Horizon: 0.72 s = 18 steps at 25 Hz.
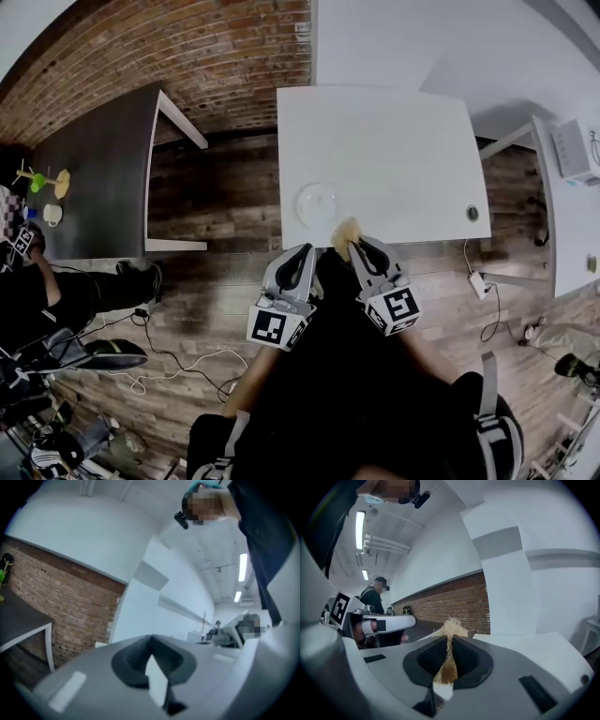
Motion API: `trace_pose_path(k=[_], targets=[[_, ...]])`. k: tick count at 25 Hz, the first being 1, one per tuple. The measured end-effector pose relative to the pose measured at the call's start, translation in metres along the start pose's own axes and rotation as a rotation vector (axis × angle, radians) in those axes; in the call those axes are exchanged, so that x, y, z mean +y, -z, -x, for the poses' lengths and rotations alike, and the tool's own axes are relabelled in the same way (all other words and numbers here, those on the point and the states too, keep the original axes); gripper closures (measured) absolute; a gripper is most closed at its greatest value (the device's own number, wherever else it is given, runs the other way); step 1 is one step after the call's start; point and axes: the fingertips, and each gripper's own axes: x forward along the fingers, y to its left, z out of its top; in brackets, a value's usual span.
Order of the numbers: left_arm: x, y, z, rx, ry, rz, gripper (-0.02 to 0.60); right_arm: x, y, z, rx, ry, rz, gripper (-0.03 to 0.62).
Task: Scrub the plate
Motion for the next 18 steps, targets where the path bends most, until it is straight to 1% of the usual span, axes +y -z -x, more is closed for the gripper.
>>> trace_pose_path(k=[7, 9, 15, 18], targets=[[0.017, 0.0, 0.012, -0.011, 0.002, 0.005, 0.578, 0.013, -0.001, -0.013, 0.015, -0.001, 0.027, 0.563], [0.013, 0.002, 0.015, -0.012, 0.002, 0.005, 0.578, 0.014, -0.001, -0.009, 0.01, 0.005, 0.026, 0.563], [-0.019, -0.004, 0.027, -0.025, 0.003, -0.012, 0.578, 0.019, -0.005, 0.026, -0.007, -0.006, 0.038, 0.563], [-0.013, -0.004, 0.03, -0.03, 0.001, -0.009, 0.578, 0.024, -0.004, 0.021, -0.002, -0.01, 0.04, 0.563]])
